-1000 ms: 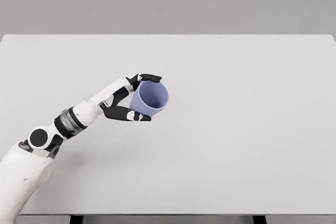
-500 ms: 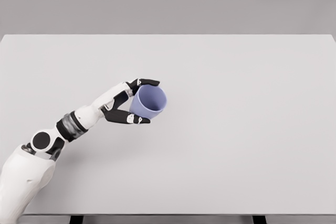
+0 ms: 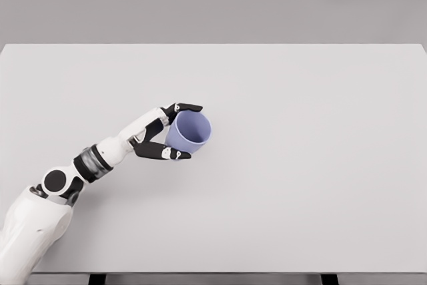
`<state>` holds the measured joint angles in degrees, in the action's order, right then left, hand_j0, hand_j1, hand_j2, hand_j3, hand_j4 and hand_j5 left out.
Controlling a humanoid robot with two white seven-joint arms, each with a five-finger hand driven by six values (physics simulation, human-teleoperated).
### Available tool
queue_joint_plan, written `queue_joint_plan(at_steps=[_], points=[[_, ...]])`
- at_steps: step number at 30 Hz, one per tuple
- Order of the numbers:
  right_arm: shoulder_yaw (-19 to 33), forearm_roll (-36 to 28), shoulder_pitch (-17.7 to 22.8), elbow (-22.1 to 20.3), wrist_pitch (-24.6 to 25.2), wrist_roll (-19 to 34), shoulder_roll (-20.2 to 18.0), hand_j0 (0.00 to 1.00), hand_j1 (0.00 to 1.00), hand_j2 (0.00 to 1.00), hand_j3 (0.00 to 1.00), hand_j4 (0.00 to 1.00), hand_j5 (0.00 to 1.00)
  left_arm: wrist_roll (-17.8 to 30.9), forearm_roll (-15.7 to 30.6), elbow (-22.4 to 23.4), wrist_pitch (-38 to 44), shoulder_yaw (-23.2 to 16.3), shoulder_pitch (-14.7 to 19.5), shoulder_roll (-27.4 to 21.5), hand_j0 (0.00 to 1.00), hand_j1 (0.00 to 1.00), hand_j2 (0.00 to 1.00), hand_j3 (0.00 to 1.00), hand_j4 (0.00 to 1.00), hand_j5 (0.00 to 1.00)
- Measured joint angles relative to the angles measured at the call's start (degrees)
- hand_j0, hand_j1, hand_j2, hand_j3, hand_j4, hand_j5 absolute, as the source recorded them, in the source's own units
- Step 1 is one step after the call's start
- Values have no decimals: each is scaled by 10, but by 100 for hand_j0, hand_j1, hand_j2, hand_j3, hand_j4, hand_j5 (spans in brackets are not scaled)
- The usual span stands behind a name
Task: Flip the cup with left arm and place it on the table
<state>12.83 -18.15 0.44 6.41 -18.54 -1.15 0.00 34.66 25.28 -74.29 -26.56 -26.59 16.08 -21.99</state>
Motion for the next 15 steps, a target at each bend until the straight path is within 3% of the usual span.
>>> queue_joint_plan(at_steps=[6,10,15], points=[[0,0,1,0,0,0,0,100,100,100,100,100,100,1,0,5,0,0,1,2,81,81,81,81,81,81],[0,0,0,0,0,0,0,100,100,100,100,100,100,0,0,5,0,0,1,2,92,92,92,92,92,92],[0,0,0,0,0,0,0,100,100,100,100,100,100,0,0,5,1,0,1,2,100,100,100,100,100,100]])
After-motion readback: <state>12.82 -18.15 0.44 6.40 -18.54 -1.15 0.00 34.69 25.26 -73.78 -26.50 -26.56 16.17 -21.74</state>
